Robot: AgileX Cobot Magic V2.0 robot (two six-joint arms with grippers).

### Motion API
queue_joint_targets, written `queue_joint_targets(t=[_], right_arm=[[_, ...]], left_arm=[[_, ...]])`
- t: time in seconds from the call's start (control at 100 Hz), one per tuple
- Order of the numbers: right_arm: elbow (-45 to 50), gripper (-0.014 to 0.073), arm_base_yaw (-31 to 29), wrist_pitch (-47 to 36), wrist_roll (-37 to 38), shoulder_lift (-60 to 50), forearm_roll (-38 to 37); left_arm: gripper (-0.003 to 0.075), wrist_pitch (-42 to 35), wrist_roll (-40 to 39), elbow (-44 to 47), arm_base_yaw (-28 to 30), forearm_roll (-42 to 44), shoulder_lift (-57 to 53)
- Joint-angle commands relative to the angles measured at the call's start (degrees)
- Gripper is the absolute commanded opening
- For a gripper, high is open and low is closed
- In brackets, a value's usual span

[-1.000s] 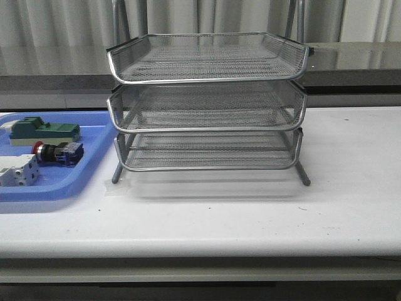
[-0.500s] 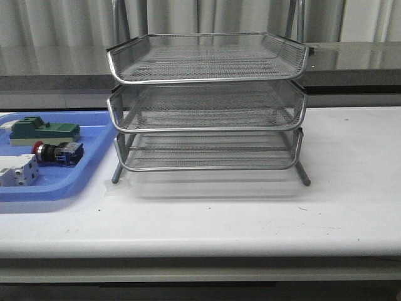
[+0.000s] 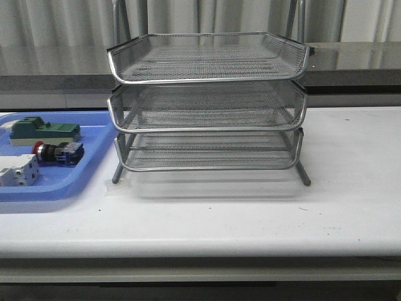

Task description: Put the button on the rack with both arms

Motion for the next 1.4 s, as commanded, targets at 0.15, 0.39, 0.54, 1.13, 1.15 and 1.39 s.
queue_joint_targets(t=[0.15, 0.39, 0.54, 1.13, 1.15, 1.39], right_arm=[[-16.89, -0.006, -0.35, 13.1, -0.37, 12.96, 1.98], [-30.18, -0.006, -0.35, 28.12, -0.37, 29.04, 4.43], [-31.86, -0.006, -0.35, 28.44, -0.37, 35.39, 9.19], [-31.49, 0.0384, -0.23, 23.25, -0.66, 47.16, 28.82], [-31.49, 0.0402, -0.23, 22.82, -0.66, 47.61, 29.17], [-31.49, 0.0421, 0.03, 16.34, -10.93, 55.42, 41.76]], left_arm=[[-0.002, -4.65, -0.56, 2.77, -0.41, 0.03, -1.29], [-0.002, -4.65, -0.56, 2.77, -0.41, 0.03, -1.29], [-0.002, -4.65, -0.56, 2.77, -0.41, 0.03, -1.29], [-0.002, -4.65, -0.56, 2.77, -0.41, 0.03, -1.29], [-0.002, -4.65, -0.56, 2.77, -0.41, 0.03, -1.29], [-0.002, -4.65, -0.56, 2.77, -0.41, 0.03, -1.29]])
